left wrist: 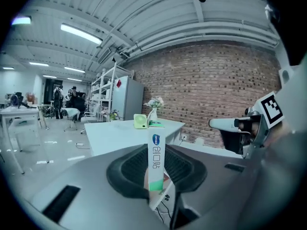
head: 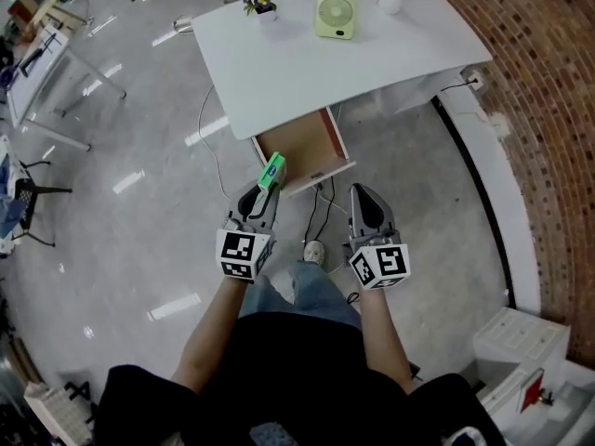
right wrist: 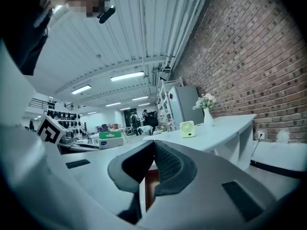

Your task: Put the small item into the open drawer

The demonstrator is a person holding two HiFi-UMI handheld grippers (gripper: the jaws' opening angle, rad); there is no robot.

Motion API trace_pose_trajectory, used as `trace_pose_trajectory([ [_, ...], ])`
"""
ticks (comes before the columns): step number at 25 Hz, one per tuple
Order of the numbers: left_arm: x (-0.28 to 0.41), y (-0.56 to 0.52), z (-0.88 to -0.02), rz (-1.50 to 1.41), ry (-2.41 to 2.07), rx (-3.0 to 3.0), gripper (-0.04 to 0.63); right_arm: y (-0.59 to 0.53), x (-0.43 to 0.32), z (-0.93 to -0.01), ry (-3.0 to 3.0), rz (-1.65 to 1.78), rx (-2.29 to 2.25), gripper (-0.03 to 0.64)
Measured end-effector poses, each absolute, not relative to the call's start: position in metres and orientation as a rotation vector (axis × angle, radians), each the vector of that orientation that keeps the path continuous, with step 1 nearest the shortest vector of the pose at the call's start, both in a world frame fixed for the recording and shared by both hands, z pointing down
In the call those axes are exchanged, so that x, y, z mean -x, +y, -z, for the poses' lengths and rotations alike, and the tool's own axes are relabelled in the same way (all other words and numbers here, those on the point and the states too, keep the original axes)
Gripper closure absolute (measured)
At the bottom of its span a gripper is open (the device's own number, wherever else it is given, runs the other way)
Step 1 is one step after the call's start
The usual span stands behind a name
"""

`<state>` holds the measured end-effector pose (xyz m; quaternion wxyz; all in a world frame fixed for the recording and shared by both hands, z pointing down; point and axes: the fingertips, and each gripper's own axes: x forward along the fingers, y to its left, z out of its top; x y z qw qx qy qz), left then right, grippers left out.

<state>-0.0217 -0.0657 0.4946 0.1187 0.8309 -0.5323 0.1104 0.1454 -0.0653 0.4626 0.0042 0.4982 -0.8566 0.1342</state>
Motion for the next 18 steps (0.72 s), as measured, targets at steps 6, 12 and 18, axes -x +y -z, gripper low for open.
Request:
trace_pose_trajectory([
  [6,0.008,-0.077,-0.492,-0.337,-1.676,-2.357,0.497,-0.101,-0.157,-0.474,-2.762,-0.447,-1.363,0.615],
  [12,0.016,-0.093,-0.498,-0.352,-1.727,-2.307,0.497,-0.124,-0.151,-0.479,-2.779,-0.438,-1.302,0.615],
  [18,0.009,-0.111,-0.515,-0.406,-1.674,-2.330,0.497,-0.142,-0.148,-0.489,-2.760,-0.432,-1.283,0.615],
])
